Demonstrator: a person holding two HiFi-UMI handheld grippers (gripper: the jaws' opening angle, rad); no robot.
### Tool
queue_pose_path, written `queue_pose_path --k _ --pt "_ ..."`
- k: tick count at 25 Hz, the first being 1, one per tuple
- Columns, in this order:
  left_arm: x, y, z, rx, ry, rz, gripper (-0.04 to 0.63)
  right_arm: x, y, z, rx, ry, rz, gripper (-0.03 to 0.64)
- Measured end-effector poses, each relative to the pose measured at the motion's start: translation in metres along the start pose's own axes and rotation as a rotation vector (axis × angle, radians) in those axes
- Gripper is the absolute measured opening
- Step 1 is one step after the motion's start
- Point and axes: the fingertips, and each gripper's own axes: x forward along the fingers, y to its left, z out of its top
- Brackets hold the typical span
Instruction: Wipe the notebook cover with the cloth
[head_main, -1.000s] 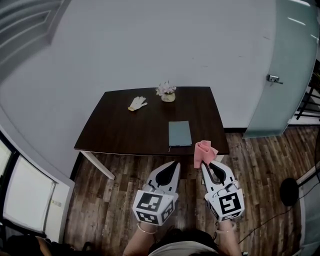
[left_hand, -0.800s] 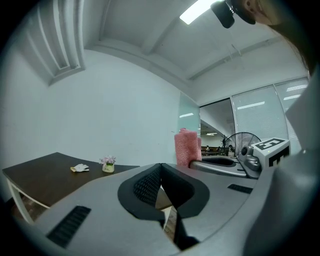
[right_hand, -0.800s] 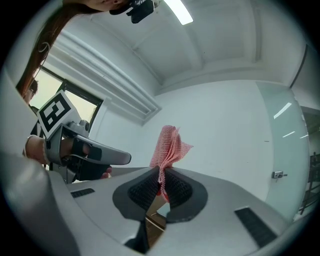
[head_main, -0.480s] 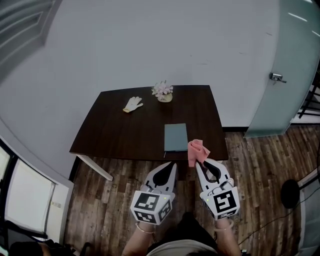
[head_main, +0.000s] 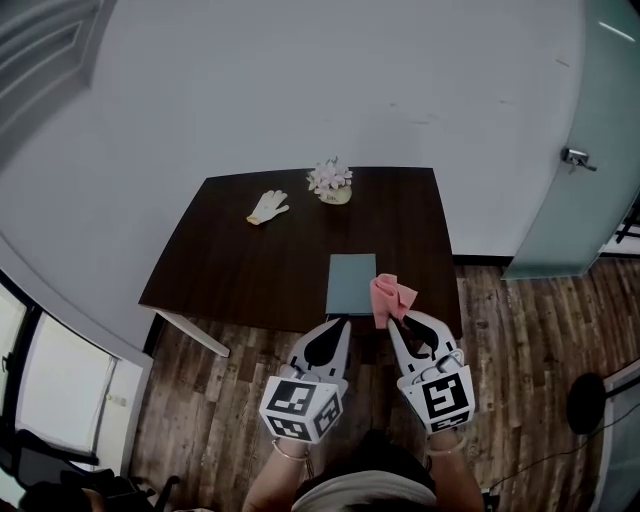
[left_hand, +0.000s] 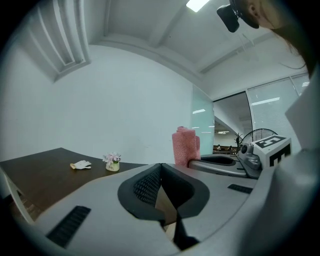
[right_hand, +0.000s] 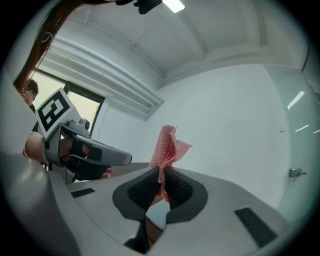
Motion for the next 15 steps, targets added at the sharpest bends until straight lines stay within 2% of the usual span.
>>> queue_pose_path --k 7,15 --pt "0.033 0.019 -0.009 -0.015 0.023 0.050 0.018 0.036 -0.024 -0.018 0.009 0.033 0.057 0.031" --pt "0.058 0.063 -0.025 -0.057 0.057 0.077 0.018 0.092 -0.030 -0.034 -0.015 0.078 0.105 0.031"
